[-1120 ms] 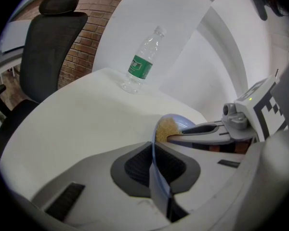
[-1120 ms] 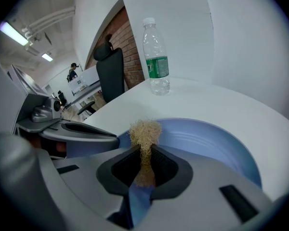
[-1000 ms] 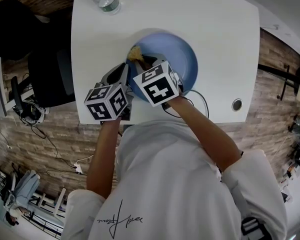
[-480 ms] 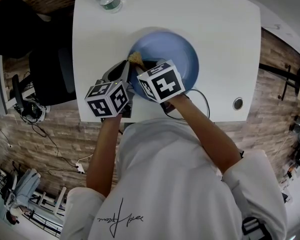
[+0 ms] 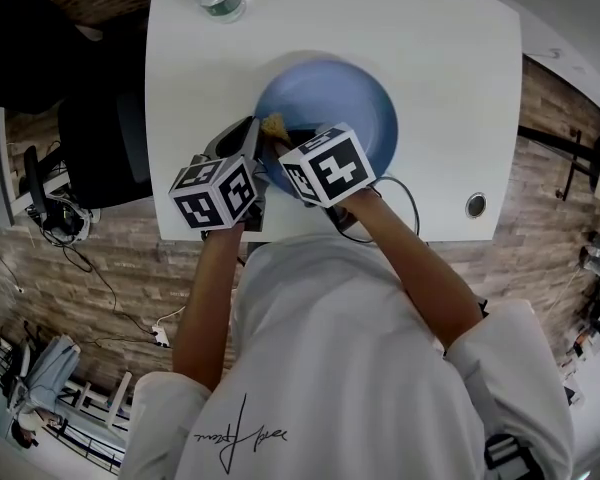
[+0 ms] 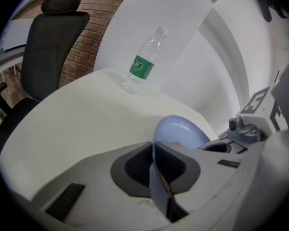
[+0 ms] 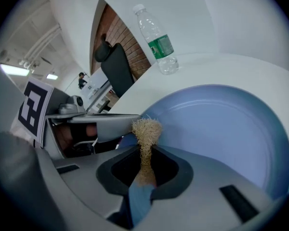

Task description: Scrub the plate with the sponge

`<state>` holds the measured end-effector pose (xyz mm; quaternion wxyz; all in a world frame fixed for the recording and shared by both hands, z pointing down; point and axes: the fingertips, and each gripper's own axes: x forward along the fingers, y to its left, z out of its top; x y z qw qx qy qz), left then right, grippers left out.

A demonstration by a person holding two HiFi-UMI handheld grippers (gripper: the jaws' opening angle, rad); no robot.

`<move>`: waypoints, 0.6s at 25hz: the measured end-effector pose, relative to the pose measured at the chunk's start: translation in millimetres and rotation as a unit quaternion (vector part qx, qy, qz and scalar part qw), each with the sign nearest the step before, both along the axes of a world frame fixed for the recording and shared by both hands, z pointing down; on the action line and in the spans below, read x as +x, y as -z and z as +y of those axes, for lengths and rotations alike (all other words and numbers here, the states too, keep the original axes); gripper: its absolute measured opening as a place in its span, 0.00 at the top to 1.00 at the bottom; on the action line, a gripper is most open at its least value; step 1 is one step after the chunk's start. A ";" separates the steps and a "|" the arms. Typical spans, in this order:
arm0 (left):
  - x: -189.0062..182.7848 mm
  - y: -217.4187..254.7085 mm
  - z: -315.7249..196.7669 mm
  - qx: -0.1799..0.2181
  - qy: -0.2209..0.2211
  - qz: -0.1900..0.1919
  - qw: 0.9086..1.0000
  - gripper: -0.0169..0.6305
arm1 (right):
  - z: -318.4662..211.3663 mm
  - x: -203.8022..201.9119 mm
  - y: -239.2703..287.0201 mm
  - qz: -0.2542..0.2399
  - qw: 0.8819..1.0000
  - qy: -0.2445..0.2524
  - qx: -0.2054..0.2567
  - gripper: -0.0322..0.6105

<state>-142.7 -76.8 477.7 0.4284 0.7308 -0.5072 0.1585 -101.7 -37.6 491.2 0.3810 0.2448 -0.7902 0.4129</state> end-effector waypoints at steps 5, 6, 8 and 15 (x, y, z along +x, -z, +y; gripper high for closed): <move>0.5 -0.5 0.6 0.000 0.001 -0.001 1.000 0.94 | 10.4 1.6 -0.7 0.019 0.999 0.046 0.011 0.88; 0.4 -0.4 0.6 0.000 0.001 -0.002 1.000 0.94 | 12.1 1.7 -0.7 0.020 0.998 0.055 0.011 0.88; 0.2 -0.2 0.1 0.001 0.001 -0.002 1.000 0.94 | 17.0 1.2 -0.8 0.020 0.997 0.073 0.006 0.88; 1.3 -0.9 -1.6 0.003 -0.003 -0.006 1.000 0.94 | 38.1 3.3 -3.2 0.009 0.992 0.117 -0.034 0.88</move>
